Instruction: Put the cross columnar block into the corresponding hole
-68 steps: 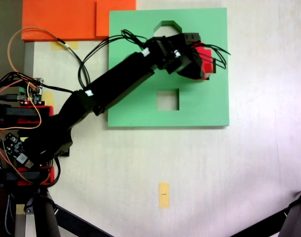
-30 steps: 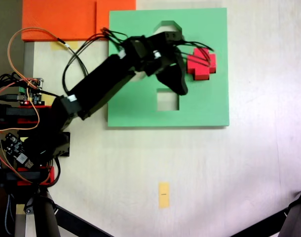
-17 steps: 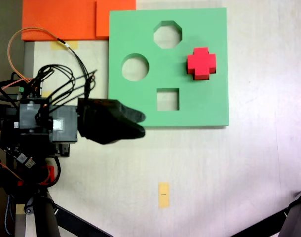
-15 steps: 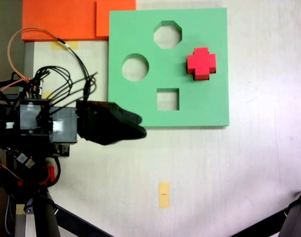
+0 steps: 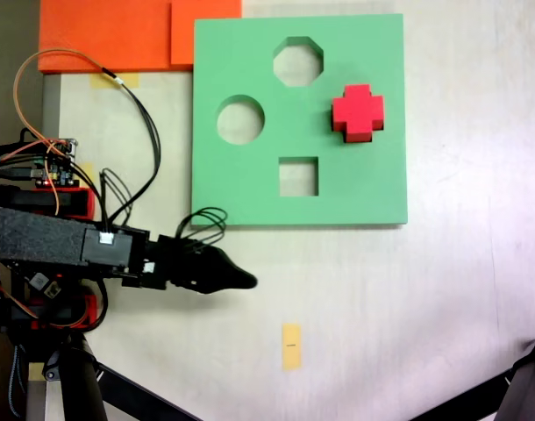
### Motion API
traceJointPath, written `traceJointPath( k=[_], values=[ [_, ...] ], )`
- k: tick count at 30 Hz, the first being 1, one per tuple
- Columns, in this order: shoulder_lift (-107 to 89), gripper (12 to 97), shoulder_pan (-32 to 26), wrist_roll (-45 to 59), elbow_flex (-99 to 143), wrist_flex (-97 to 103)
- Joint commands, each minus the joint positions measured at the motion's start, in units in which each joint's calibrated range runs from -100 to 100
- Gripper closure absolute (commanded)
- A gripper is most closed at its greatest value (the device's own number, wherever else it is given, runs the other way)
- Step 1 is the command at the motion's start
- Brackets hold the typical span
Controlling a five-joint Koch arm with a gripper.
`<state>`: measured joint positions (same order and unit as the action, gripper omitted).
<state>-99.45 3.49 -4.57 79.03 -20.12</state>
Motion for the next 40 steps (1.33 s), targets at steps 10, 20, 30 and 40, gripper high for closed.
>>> traceJointPath(
  k=[10, 20, 30, 40],
  values=[
    [-0.55, 57.4, -2.49, 1.37, 20.97, 20.55],
    [-0.55, 59.3, -2.49, 1.27, 20.97, 22.0],
    [-0.55, 59.5, -2.49, 1.27, 20.97, 22.0],
    [-0.55, 59.5, -2.49, 1.27, 20.97, 22.0]
  ],
)
